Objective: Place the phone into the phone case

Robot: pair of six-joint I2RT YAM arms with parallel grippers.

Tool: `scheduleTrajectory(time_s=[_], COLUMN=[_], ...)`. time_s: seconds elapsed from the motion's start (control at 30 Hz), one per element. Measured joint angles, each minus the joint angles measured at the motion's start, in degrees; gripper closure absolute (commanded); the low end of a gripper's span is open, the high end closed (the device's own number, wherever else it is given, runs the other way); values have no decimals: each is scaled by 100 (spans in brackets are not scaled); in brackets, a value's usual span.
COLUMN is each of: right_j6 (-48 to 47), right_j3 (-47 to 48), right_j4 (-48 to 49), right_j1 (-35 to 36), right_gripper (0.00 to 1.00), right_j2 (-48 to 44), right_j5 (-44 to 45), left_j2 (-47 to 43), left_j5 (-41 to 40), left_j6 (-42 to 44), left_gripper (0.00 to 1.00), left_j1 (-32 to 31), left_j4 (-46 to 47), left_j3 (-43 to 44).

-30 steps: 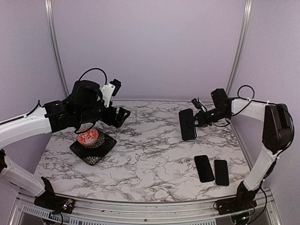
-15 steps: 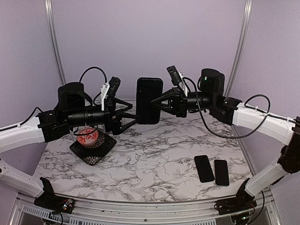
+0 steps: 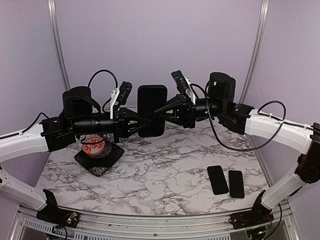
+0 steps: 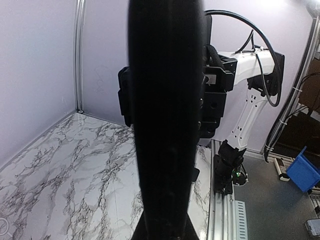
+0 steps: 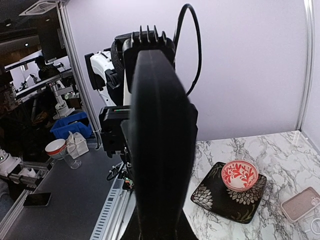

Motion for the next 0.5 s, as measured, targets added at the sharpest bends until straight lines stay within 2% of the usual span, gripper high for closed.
scheduleTrajectory(time_s=[0.03, 0.07, 0.2, 0.23, 0.3, 0.5], right_j6=[-9, -9, -50, -83, -203, -531], right_j3=[2, 2, 2, 0, -15, -577], right_j4=[24, 35, 11, 9, -52, -63], right_j1=[0, 0, 13, 22, 28, 31], right_gripper=[100, 92, 31, 21, 16, 26], right_j2=[-9, -20, -57, -79, -162, -474], right_j5=[-15, -15, 2, 31, 83, 238], left_j2=[0, 0, -9, -11, -13, -140], left_j5=[4, 2, -79, -122, -157, -175], left_j6=[-2, 2, 48, 63, 90, 208], left_gripper=[100, 100, 100, 100, 100, 100], left_j1=[-11, -13, -63, -74, -103, -229], left_j4=[-9, -9, -15, -39, -101, -162], left_j3=[26, 39, 44, 44, 44, 79])
